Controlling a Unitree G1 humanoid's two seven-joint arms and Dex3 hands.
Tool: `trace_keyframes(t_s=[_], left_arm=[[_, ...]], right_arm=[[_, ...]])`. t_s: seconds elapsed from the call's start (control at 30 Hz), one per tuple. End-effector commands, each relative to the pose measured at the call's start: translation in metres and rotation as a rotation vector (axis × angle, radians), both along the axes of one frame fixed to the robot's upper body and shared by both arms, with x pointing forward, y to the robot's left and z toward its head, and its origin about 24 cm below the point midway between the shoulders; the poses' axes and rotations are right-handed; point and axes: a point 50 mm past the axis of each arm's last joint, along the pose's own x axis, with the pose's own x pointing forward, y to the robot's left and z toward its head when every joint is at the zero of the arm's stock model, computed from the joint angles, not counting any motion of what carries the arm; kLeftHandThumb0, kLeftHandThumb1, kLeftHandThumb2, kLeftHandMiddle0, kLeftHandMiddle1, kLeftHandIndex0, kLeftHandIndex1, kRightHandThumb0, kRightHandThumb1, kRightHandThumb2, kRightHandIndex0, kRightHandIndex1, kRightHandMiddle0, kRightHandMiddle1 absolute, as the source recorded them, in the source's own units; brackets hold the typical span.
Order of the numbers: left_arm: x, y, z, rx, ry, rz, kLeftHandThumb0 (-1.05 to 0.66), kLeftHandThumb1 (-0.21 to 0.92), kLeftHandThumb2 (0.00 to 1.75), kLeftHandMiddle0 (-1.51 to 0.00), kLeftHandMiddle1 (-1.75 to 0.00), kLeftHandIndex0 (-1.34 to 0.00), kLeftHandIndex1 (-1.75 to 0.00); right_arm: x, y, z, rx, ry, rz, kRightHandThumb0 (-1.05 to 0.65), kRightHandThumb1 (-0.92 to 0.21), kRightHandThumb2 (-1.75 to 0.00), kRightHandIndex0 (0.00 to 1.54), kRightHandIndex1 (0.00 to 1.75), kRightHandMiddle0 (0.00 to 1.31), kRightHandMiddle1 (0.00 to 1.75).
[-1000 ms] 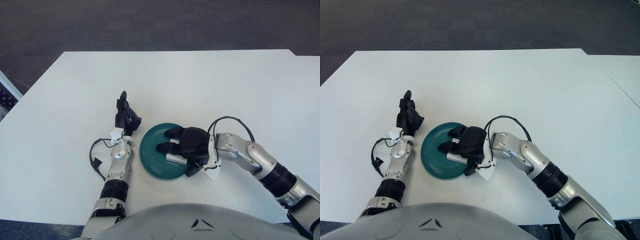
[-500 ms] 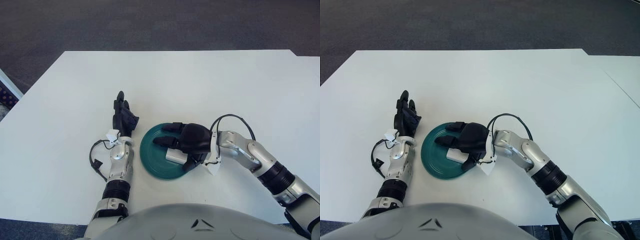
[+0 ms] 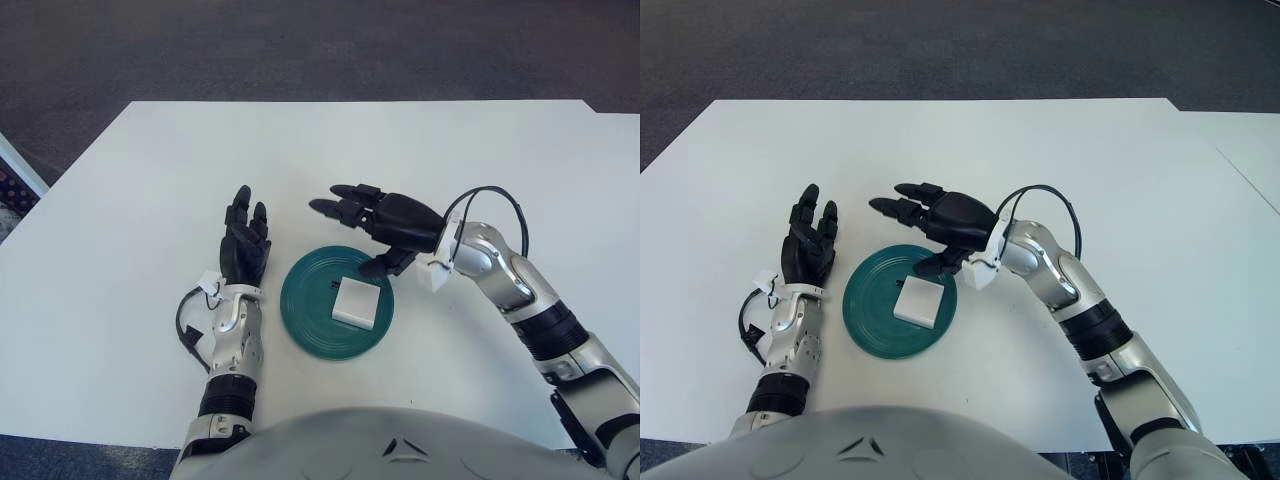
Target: Put the charger into the plate.
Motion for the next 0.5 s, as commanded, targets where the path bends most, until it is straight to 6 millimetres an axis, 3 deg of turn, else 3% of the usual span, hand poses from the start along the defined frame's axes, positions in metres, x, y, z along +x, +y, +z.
trace_keyframes(t_s=[0.0, 0.1, 0.33, 0.47], left_arm=[[-0.016, -0.012, -0.014, 0.089, 0.100, -0.005, -0.96, 0.92, 1.02, -0.16, 0.00, 0.00, -0.28], [-0.017, -0.014, -0.015, 0.124, 0.107, -0.011, -1.01, 0.92, 1.02, -0.12, 0.00, 0.00, -0.21], [-0.015, -0.011, -0.029, 0.164, 0.147, -0.023, -1.05, 0.92, 1.04, -0.04, 0.00, 0.00, -0.13], [-0.017, -0.012, -0.028, 0.153, 0.137, -0.019, -1.05, 0.92, 1.04, -0.01, 0.00, 0.00, -0.12]], right_arm=[[0.016, -0.011, 0.001, 0.218, 0.155, -0.163, -1.05, -0.92, -0.97, 0.00, 0.00, 0.02, 0.01], [0.020, -0.013, -0.005, 0.309, 0.241, -0.218, -1.05, -0.92, -0.97, 0.00, 0.00, 0.03, 0.02], [0.027, -0.046, -0.014, 0.705, 0.595, -0.311, -1.05, -0.92, -0.96, 0.02, 0.01, 0.08, 0.05], [0.023, -0.062, -0.030, 0.904, 0.744, -0.408, -1.05, -0.92, -0.93, 0.07, 0.02, 0.13, 0.09]])
